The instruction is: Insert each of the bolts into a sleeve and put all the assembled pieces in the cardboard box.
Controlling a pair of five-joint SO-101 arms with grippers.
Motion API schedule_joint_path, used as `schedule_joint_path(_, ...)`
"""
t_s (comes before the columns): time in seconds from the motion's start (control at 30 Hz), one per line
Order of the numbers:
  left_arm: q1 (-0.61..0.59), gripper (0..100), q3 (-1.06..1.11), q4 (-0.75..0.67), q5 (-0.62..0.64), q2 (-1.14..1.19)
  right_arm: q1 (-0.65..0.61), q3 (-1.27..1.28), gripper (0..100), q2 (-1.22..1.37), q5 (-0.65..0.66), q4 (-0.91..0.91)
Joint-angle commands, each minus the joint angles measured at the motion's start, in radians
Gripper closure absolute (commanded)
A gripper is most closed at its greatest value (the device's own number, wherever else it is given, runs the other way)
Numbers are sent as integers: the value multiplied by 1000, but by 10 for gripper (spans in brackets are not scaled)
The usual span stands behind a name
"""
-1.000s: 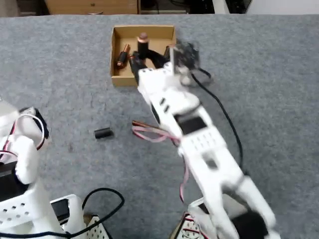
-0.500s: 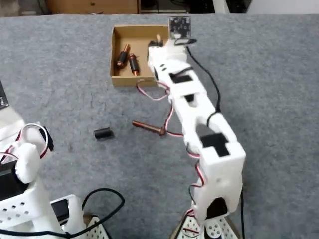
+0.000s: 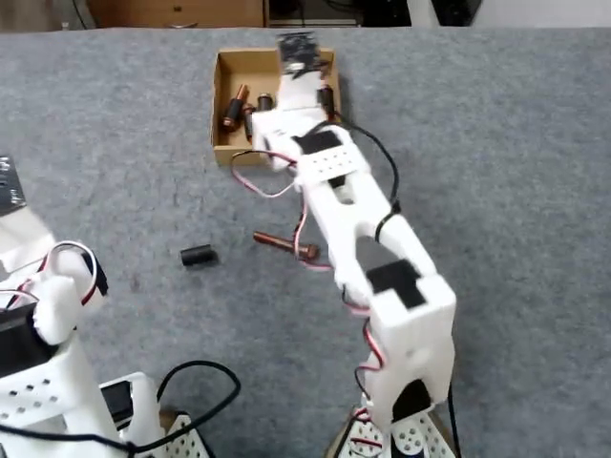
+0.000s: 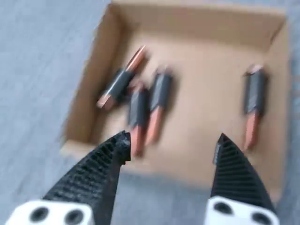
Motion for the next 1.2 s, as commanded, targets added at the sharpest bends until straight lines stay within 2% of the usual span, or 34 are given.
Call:
schedule_joint_path(0.0,-6,978,55,6,-61,-7,-102,-61,727,-160,0,322)
schedule_joint_path(0.13,-6,978,112,5,-78,-7,-179,-87,743,-209,-147,519)
schedule_joint_path(0.33,-6,978,126,-18,-78,-7,-232,-314,903,-94,-374,732)
schedule_joint_path(0.47,-46,978,120,-26,-78,-7,-298,-541,867,67,-483,942)
schedule_joint_path(0.63,-189,978,126,-86,-78,2,-375,-839,825,311,-615,1169)
schedule_joint_path(0.8,-269,978,124,-103,-137,-5,-394,-986,824,449,-692,1174)
schedule_joint_path(0.9,-307,978,126,-103,-173,-5,-420,-986,824,466,-735,1174)
schedule_joint_path(1.17,-381,978,121,-121,-175,-7,-515,-970,821,487,-829,1171)
